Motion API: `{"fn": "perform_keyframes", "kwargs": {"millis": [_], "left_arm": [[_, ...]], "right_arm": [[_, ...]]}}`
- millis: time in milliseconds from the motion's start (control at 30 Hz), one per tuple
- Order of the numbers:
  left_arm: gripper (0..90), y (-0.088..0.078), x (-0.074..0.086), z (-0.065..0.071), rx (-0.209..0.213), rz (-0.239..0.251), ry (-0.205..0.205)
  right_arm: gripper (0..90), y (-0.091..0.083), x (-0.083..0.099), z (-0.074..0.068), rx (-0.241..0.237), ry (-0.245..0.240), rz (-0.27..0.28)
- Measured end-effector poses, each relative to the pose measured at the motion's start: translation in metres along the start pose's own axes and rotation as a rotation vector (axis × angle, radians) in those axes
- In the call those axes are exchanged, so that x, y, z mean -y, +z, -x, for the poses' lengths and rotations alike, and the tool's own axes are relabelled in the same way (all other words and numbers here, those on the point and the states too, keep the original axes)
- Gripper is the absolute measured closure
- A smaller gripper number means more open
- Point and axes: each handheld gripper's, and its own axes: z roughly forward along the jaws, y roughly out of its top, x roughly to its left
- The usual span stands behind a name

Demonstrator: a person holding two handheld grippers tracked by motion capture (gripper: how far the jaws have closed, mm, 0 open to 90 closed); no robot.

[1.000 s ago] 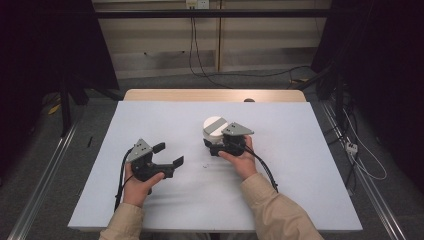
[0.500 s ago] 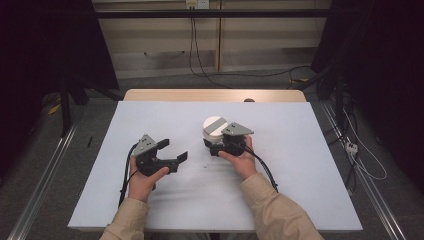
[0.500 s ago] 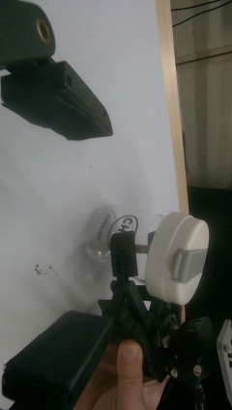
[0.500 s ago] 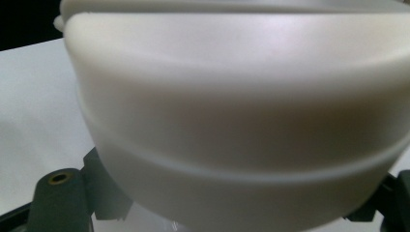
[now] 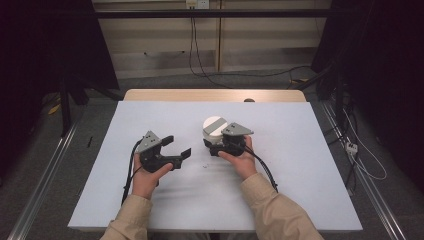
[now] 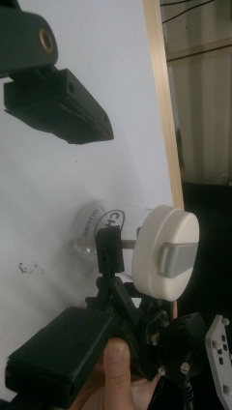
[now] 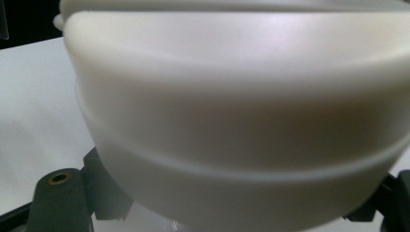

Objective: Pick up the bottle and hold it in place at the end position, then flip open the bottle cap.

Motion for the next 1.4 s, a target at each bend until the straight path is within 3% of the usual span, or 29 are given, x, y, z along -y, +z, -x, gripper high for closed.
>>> {"fn": "perform_keyframes", "kwargs": {"millis": [600,933,1033,1133,1400], "left_arm": [[18.0,0.012,-0.005,0.002,0.013,-0.005,0.022],[41.9,0.02,-0.011,0.003,-0.004,-0.022,0.031],[44.3,0.022,-0.012,0.004,-0.006,-0.032,0.022],[45.6,0.025,-0.012,0.005,0.01,-0.055,0.062],[47.8,0.028,-0.015,0.008,0.01,-0.054,0.077]], "right_arm": [[18.9,0.0,0.0,-0.001,0.002,-0.006,-0.001],[18.9,0.0,0.0,0.0,0.002,-0.004,-0.003],[18.9,0.0,0.0,0.0,0.003,-0.003,-0.004],[18.9,0.0,0.0,0.0,0.002,-0.003,-0.004],[18.9,0.0,0.0,-0.001,0.004,-0.004,-0.004]]}}
